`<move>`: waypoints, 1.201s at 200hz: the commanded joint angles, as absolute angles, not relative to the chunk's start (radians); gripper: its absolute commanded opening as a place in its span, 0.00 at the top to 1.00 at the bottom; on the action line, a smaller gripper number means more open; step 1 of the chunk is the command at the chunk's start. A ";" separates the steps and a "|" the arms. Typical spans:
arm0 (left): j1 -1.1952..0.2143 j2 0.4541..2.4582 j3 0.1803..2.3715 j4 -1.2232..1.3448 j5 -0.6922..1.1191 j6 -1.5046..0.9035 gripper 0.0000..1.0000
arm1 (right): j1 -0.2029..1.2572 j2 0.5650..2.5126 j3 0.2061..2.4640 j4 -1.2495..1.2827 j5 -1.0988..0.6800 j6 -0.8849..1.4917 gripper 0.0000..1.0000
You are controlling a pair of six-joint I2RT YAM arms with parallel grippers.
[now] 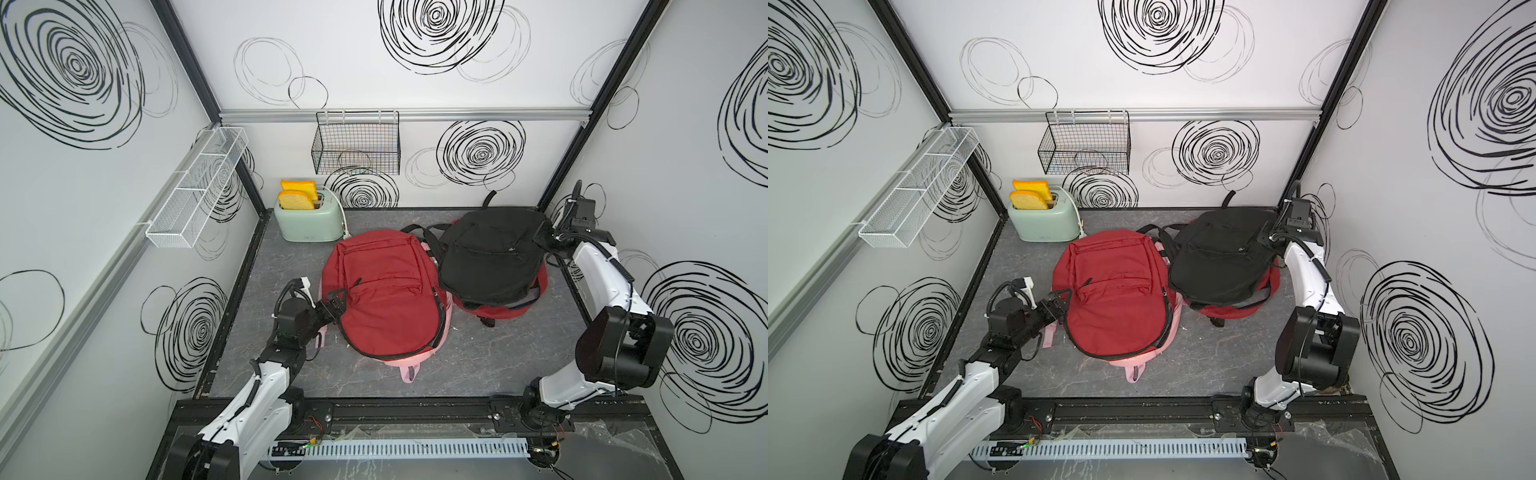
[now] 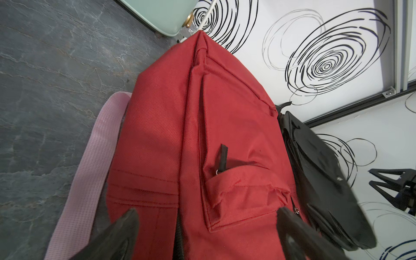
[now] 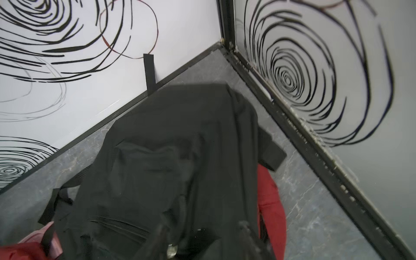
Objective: Zip up the backpack
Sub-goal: Place the backpack on the backpack.
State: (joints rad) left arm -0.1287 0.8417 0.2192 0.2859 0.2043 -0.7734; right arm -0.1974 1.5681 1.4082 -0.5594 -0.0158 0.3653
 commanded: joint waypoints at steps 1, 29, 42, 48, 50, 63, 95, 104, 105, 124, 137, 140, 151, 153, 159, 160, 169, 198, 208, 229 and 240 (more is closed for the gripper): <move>-0.120 0.841 0.235 0.311 0.202 -0.767 0.01 | -0.164 1.540 1.449 -0.566 0.092 0.369 0.32; -0.120 0.841 0.238 0.305 0.196 -0.764 0.01 | -0.061 1.483 1.399 -0.521 0.114 0.364 0.28; -0.118 0.842 0.244 0.289 0.188 -0.763 0.02 | 0.005 1.463 1.352 -0.480 0.037 0.372 0.29; -0.114 0.842 0.251 0.274 0.181 -0.762 0.02 | 0.042 1.458 1.328 -0.458 -0.002 0.379 0.29; -0.115 0.842 0.253 0.267 0.177 -0.762 0.02 | 0.058 1.457 1.320 -0.451 -0.014 0.382 0.29; -0.103 0.837 0.270 0.225 0.156 -0.764 0.02 | 0.142 1.454 1.266 -0.402 -0.093 0.397 0.30; -0.071 0.836 0.303 0.165 0.146 -0.772 0.02 | 0.264 1.468 1.117 -0.270 -0.250 0.456 0.34; -0.068 0.842 0.304 0.159 0.138 -0.773 0.02 | 0.279 1.477 1.079 -0.241 -0.272 0.468 0.35; -0.067 0.843 0.305 0.158 0.139 -0.773 0.02 | 0.281 1.478 1.076 -0.238 -0.274 0.468 0.35; -0.059 0.875 0.294 0.186 0.158 -0.781 0.02 | 0.284 1.507 1.030 -0.232 -0.280 0.464 0.35; -0.058 0.908 0.285 0.224 0.184 -0.792 0.02 | 0.285 1.521 1.005 -0.234 -0.249 0.459 0.36; -0.057 0.918 0.284 0.234 0.190 -0.796 0.02 | 0.283 1.524 1.000 -0.237 -0.239 0.459 0.36; -0.058 0.950 0.276 0.274 0.211 -0.809 0.02 | 0.284 1.537 0.989 -0.252 -0.193 0.454 0.36; -0.058 0.955 0.276 0.280 0.216 -0.811 0.02 | 0.285 1.540 0.987 -0.255 -0.185 0.454 0.36; -0.059 0.971 0.274 0.297 0.223 -0.816 0.02 | 0.285 1.549 0.984 -0.263 -0.163 0.450 0.36; -0.060 0.974 0.274 0.300 0.224 -0.817 0.02 | 0.285 1.551 0.985 -0.265 -0.160 0.450 0.36; -0.062 0.997 0.276 0.315 0.231 -0.823 0.02 | 0.285 1.564 0.983 -0.279 -0.131 0.446 0.36; -0.069 1.031 0.286 0.324 0.222 -0.824 0.02 | 0.288 1.560 0.992 -0.280 -0.116 0.439 0.35; -0.069 1.035 0.288 0.324 0.216 -0.825 0.02 | 0.296 1.535 0.995 -0.261 -0.139 0.437 0.35; -0.071 1.051 0.302 0.310 0.203 -0.828 0.02 | 0.335 1.494 1.011 -0.203 -0.217 0.433 0.34; -0.070 1.071 0.314 0.299 0.202 -0.834 0.02 | 0.363 1.494 1.027 -0.179 -0.263 0.432 0.34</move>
